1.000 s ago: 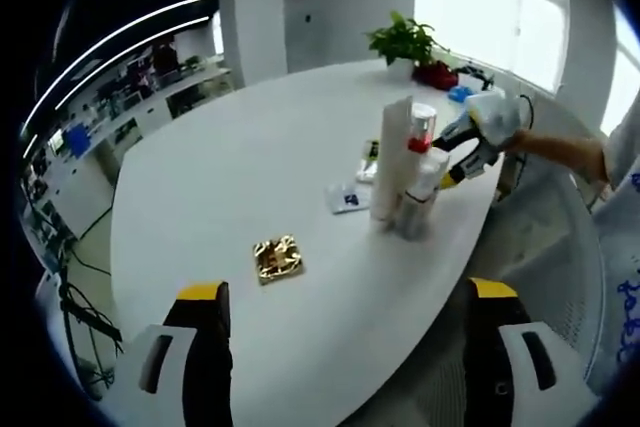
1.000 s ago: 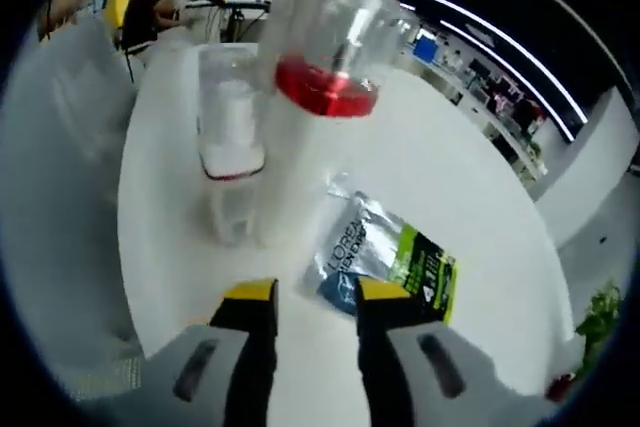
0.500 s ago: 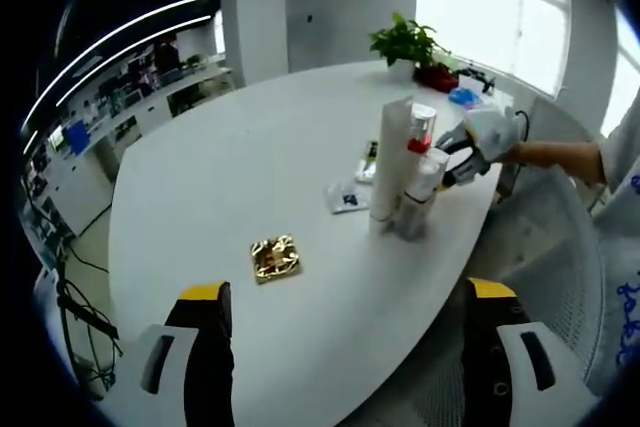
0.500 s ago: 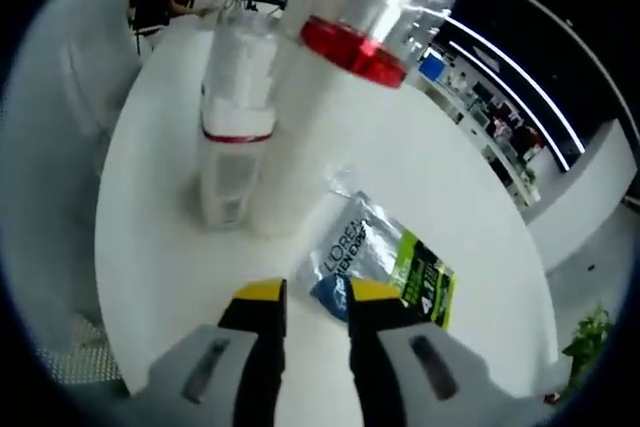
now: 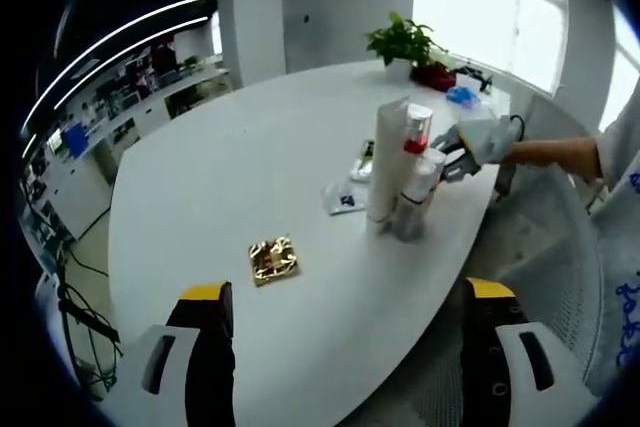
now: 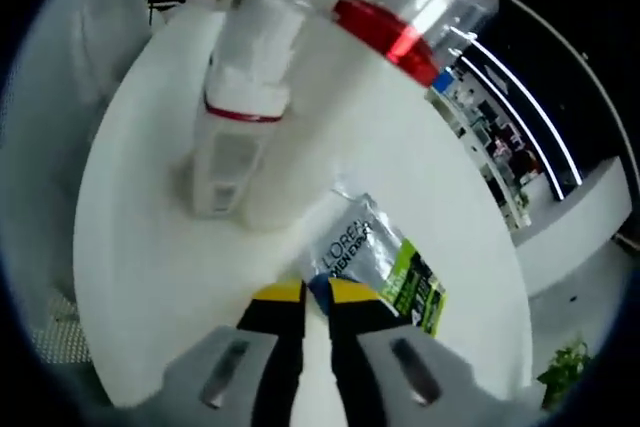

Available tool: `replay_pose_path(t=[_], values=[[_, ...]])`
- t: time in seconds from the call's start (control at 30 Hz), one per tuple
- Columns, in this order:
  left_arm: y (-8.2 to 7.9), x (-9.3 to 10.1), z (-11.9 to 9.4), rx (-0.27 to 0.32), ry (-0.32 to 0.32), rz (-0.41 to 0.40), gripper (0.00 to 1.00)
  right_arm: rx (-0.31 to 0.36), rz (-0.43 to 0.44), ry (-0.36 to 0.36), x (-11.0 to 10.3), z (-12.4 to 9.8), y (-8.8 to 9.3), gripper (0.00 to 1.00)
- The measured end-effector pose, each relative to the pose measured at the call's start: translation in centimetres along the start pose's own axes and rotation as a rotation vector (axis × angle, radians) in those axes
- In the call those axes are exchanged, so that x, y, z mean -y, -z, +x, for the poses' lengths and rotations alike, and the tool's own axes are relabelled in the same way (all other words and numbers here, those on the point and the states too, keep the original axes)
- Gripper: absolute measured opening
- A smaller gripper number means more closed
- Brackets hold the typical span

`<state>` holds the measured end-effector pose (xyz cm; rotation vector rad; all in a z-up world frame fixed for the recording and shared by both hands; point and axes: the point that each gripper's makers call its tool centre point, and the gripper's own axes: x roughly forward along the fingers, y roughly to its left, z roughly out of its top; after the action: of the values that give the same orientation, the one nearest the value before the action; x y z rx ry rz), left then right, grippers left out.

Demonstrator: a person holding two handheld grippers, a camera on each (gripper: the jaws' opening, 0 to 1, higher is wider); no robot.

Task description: Arrange the skincare products in the storage area until every visible bottle or jar stands upright without overlapping.

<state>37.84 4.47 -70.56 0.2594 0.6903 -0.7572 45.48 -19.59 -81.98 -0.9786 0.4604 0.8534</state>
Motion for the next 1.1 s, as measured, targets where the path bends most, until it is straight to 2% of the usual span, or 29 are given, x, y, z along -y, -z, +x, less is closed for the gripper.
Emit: replay_pose_path(t=[0.3, 0.4, 0.63, 0.67, 0.8, 0.87, 1.1], values=[[-0.1, 0.1, -0.1, -0.002, 0.001, 0.006, 0.92, -0.009, -0.052, -0.001, 0.2, 0.4, -0.4, 0.01], [0.0, 0.1, -0.1, -0.002, 0.001, 0.003, 0.92, -0.008, -0.045, -0.005, 0.4, 0.4, -0.5, 0.01], [0.1, 0.0, -0.2, 0.000, -0.003, -0.002, 0.92, 0.021, 0.054, -0.007, 1.1, 0.0, -0.6, 0.01], [0.1, -0.1, -0.2, 0.001, -0.005, -0.004, 0.92, 0.027, 0.090, -0.011, 1.3, 0.0, -0.7, 0.01], [0.2, -0.1, -0.2, -0.002, -0.006, -0.002, 0.92, 0.050, 0.160, 0.004, 2.6, -0.6, -1.3, 0.01], [0.2, -0.1, -0.2, -0.003, -0.005, -0.001, 0.91, 0.077, 0.225, 0.003, 3.3, -0.9, -1.7, 0.01], [0.2, 0.0, -0.1, -0.004, 0.000, -0.001, 0.91, 0.126, 0.329, 0.012, 6.1, -2.2, -3.1, 0.01]])
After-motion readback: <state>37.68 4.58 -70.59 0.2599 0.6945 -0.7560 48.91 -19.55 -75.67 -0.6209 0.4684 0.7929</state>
